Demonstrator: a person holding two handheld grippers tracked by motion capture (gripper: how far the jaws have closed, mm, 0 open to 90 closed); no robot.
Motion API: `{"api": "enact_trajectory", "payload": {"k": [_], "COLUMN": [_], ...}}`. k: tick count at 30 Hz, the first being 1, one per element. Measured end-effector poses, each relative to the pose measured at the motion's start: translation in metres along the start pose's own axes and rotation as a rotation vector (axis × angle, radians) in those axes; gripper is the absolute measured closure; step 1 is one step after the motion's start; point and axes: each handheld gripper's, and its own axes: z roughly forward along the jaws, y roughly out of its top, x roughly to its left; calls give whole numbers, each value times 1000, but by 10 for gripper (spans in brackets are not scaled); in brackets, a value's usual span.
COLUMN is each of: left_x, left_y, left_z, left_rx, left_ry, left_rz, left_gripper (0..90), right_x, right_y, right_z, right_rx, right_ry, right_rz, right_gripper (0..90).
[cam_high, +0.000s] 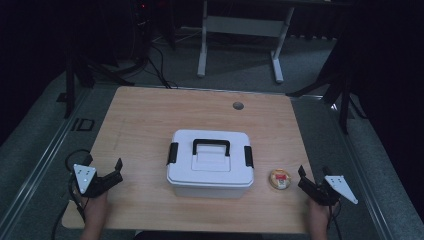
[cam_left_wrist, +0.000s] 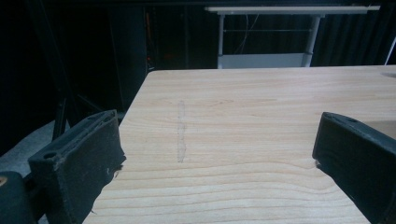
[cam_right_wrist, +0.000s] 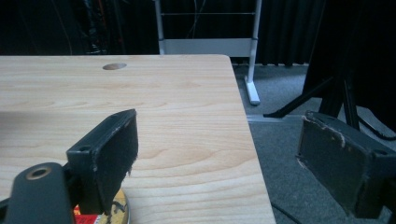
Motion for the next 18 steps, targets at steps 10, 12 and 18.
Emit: {"api": "enact_trajectory", "payload": {"k": [10, 12, 18], "left_x": [1, 3, 11], "left_y": [0, 1, 7], "left_z": [0, 1, 8], "left_rx": [7, 22, 105], "left_ry": [-8, -22, -112], "left_rz": [-20, -26, -10], "left_gripper": [8, 8, 8], "right_x": [8, 9, 8], "right_y": [1, 0, 0], "right_z": [3, 3, 3], "right_rx": [5, 14, 39], "right_ry": [117, 129, 173], "right_rz": [-74, -76, -36], "right_gripper": [133, 133, 133]}}
